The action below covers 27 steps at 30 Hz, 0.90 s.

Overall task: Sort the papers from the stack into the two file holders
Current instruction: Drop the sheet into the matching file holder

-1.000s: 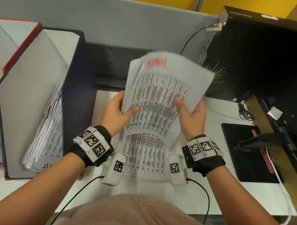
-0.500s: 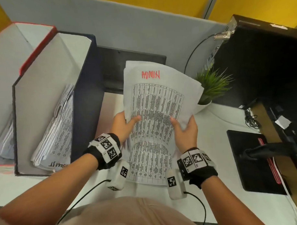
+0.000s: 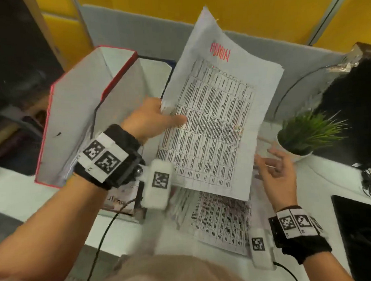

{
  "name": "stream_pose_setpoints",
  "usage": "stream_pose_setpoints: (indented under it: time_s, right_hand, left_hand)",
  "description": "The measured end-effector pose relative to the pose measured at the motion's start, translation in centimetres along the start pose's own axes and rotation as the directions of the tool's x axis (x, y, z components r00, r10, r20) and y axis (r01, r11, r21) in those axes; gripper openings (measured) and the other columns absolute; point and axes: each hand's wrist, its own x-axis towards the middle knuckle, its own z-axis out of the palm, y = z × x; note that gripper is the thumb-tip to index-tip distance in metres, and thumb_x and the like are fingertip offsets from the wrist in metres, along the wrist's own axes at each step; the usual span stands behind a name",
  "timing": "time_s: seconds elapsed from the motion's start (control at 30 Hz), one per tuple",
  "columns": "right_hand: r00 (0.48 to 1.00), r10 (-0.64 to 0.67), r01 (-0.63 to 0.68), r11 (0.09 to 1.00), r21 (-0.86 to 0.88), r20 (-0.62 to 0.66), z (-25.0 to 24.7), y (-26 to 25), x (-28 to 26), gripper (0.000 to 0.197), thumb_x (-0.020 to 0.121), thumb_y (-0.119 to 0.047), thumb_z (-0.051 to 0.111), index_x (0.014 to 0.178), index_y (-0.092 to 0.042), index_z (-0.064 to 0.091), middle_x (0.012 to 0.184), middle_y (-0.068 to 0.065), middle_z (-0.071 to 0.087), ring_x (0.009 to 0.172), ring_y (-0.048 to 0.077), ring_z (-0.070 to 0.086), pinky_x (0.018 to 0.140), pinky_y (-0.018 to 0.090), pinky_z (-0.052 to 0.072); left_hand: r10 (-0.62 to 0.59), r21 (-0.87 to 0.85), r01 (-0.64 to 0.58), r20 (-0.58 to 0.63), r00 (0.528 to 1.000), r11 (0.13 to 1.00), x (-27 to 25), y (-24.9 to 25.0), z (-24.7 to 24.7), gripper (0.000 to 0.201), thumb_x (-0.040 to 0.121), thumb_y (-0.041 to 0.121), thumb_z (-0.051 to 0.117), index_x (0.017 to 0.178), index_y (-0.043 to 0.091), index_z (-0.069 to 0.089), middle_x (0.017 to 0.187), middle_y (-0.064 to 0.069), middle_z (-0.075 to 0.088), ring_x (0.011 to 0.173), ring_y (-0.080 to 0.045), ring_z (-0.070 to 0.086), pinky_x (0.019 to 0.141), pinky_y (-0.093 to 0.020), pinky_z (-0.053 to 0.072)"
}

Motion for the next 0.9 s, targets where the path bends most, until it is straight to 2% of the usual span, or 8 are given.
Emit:
stream_pose_setpoints:
  time_s: [0.1, 0.2, 0.33, 0.4, 0.47, 0.53, 0.67, 0.9]
  right_hand:
    - [0.995, 0.095, -0.096, 0.986, -0.137, -0.012, -0.9, 2.6, -0.5, 0.041, 0.075, -0.026, 0.075, 0.109, -0.029, 0.051, 0.097, 0.01, 0.065, 0.087, 0.023, 0.061, 0.074, 0.032, 0.051]
    - [0.982, 0.176, -0.188, 0.931, -0.313, -0.067, -1.8, 4.8, -1.2, 0.046, 0.072, -0.029, 0.077, 0.111, -0.024, 0.053, 0.106, 0.015, 0.061, 0.094, 0.025, 0.058, 0.079, 0.03, 0.047]
    - [0.974, 0.198, -0.225, 0.793, -0.566, -0.11, -2.7, 6.8, -1.8, 0.06, 0.069, -0.032, 0.08, 0.12, -0.017, 0.053, 0.114, 0.019, 0.058, 0.102, 0.031, 0.056, 0.094, 0.042, 0.045]
    - [0.969, 0.22, -0.24, 0.742, -0.626, -0.11, -2.9, 7.6, -2.0, 0.068, 0.067, -0.03, 0.082, 0.125, -0.014, 0.05, 0.117, 0.022, 0.057, 0.105, 0.035, 0.055, 0.096, 0.046, 0.044]
    - [0.961, 0.261, -0.256, 0.72, -0.645, -0.089, -2.8, 8.3, -2.3, 0.075, 0.066, -0.029, 0.083, 0.13, -0.012, 0.046, 0.121, 0.023, 0.055, 0.109, 0.036, 0.055, 0.098, 0.048, 0.044]
    - [0.954, 0.289, -0.267, 0.715, -0.646, -0.073, -2.6, 8.8, -2.4, 0.079, 0.066, -0.027, 0.083, 0.133, -0.012, 0.043, 0.126, 0.022, 0.051, 0.113, 0.037, 0.053, 0.1, 0.048, 0.043]
    - [0.954, 0.292, -0.261, 0.699, -0.666, -0.068, -2.2, 9.0, -2.5, 0.082, 0.067, -0.025, 0.082, 0.137, -0.012, 0.039, 0.13, 0.022, 0.044, 0.119, 0.038, 0.045, 0.104, 0.047, 0.038]
    - [0.95, 0.306, -0.267, 0.677, -0.686, -0.068, -2.0, 9.1, -2.4, 0.086, 0.067, -0.022, 0.083, 0.138, -0.008, 0.038, 0.129, 0.025, 0.043, 0.12, 0.039, 0.043, 0.104, 0.044, 0.036]
  left_hand:
    - [-0.116, -0.033, 0.117, 0.025, 0.993, 0.993, 0.0, -0.5, -4.3, 0.019, 0.078, 0.031, 0.07, 0.096, 0.027, 0.065, 0.086, 0.011, 0.074, 0.078, -0.006, 0.07, 0.077, -0.029, 0.053]
    - [-0.228, -0.152, 0.247, 0.13, 0.965, 0.957, -0.4, -1.0, -8.2, 0.03, 0.077, 0.025, 0.065, 0.108, 0.023, 0.063, 0.094, 0.004, 0.074, 0.078, -0.012, 0.072, 0.057, -0.029, 0.057]
    - [-0.116, -0.225, 0.098, -0.065, 0.991, 0.969, -1.2, -2.3, -11.0, 0.043, 0.077, 0.006, 0.065, 0.108, 0.035, 0.06, 0.098, 0.01, 0.073, 0.086, -0.006, 0.07, 0.066, -0.028, 0.057]
    - [-0.137, -0.116, 0.121, -0.143, 0.98, 0.986, -1.1, -3.2, -11.1, 0.048, 0.076, 0.006, 0.069, 0.112, 0.036, 0.059, 0.104, 0.01, 0.07, 0.098, -0.009, 0.067, 0.083, -0.031, 0.053]
    - [-0.239, 0.149, 0.277, -0.232, 0.943, 0.949, -0.5, -4.2, -10.6, 0.05, 0.076, 0.019, 0.074, 0.123, 0.022, 0.057, 0.116, 0.002, 0.064, 0.11, -0.02, 0.058, 0.099, -0.039, 0.042]
    - [-0.254, 0.374, 0.368, -0.319, 0.913, 0.851, 0.2, -5.0, -9.4, 0.055, 0.075, 0.028, 0.075, 0.122, 0.008, 0.056, 0.113, -0.008, 0.06, 0.107, -0.028, 0.054, 0.093, -0.039, 0.042]
    - [-0.103, 0.509, 0.27, -0.332, 0.938, 0.817, 0.8, -6.0, -5.7, 0.034, 0.085, 0.018, 0.065, 0.105, -0.009, 0.057, 0.103, -0.028, 0.059, 0.093, -0.038, 0.057, 0.072, -0.037, 0.039]
    - [-0.303, 0.628, 0.347, -0.181, 0.936, 0.697, 3.0, -9.0, -2.1, 0.041, 0.076, 0.012, 0.074, 0.109, -0.005, 0.057, 0.109, -0.023, 0.062, 0.1, -0.036, 0.061, 0.082, -0.037, 0.05]
